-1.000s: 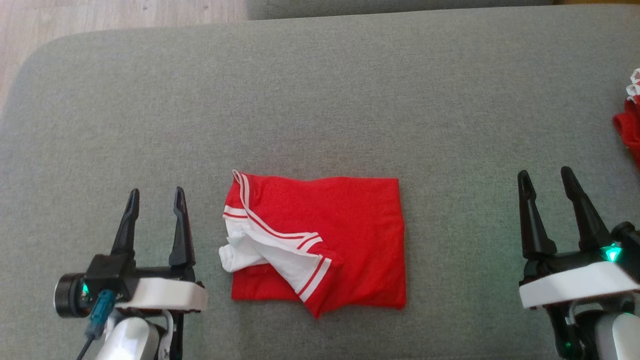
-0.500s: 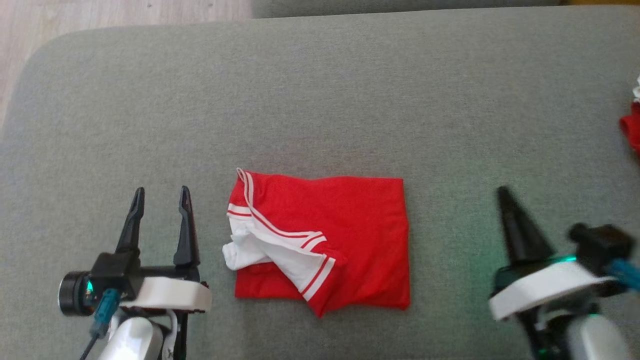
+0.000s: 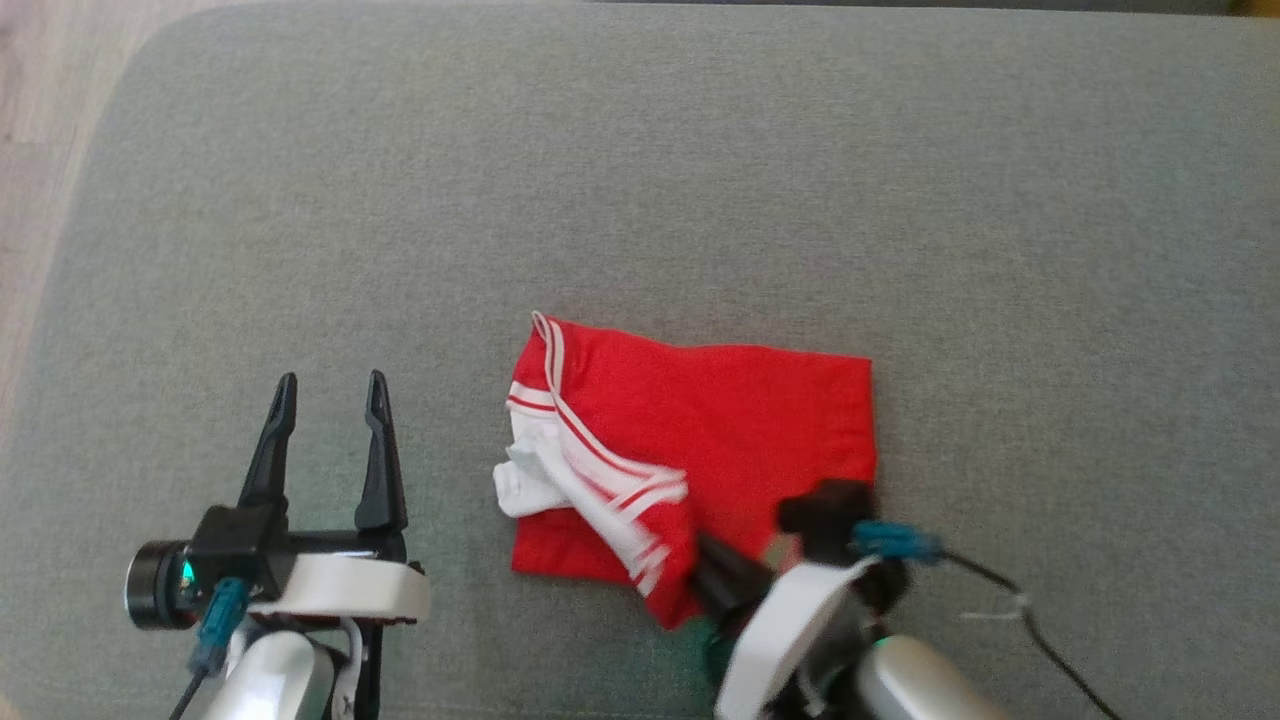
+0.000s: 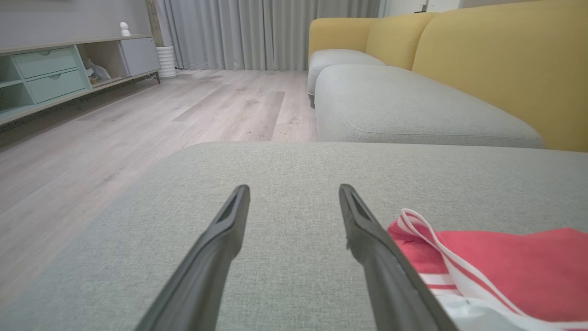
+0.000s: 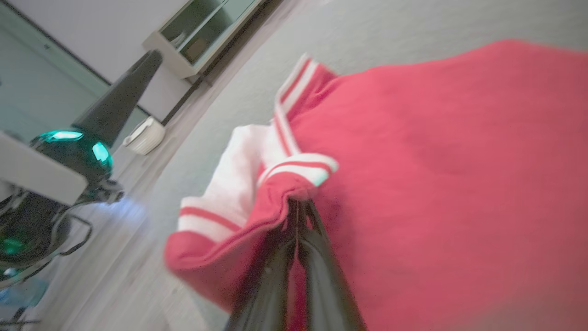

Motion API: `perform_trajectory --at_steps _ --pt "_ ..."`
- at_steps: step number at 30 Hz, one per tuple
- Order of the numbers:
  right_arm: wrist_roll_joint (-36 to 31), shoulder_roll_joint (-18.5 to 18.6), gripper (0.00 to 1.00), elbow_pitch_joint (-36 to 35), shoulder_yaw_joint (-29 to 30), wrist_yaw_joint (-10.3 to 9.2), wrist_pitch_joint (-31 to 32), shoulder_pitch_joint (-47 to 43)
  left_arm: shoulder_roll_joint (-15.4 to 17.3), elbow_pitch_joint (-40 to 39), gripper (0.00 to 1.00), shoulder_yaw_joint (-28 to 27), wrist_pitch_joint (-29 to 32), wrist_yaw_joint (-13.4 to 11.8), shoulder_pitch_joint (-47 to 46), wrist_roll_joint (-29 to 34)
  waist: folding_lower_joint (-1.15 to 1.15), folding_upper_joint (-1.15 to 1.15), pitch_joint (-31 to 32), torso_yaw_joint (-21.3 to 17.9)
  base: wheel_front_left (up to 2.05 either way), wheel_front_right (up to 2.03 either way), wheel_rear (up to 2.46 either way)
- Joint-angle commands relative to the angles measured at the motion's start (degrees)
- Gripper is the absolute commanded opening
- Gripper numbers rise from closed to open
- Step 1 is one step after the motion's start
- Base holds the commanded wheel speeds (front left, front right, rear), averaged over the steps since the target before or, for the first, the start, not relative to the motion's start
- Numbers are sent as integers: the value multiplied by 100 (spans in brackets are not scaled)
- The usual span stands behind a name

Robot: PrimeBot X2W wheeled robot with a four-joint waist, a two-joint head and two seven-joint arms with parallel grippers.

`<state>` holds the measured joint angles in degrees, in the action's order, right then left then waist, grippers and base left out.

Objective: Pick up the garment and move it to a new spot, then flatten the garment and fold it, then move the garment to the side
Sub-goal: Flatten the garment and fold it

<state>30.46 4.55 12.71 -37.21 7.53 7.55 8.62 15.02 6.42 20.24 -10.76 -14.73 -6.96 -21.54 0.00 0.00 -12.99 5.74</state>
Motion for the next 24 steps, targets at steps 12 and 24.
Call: perform_trajectory --at_steps 12,24 --pt "321 119 26 -337 -506 -4 -792 946 36 -75 100 -268 -157 -110 -216 -77 0 0 46 27 0 0 0" --pt "-1160 393 100 -1297 2410 -4 -1142 287 203 -187 100 -301 -83 -177 -101 -74 0 0 308 -439 0 0 0"
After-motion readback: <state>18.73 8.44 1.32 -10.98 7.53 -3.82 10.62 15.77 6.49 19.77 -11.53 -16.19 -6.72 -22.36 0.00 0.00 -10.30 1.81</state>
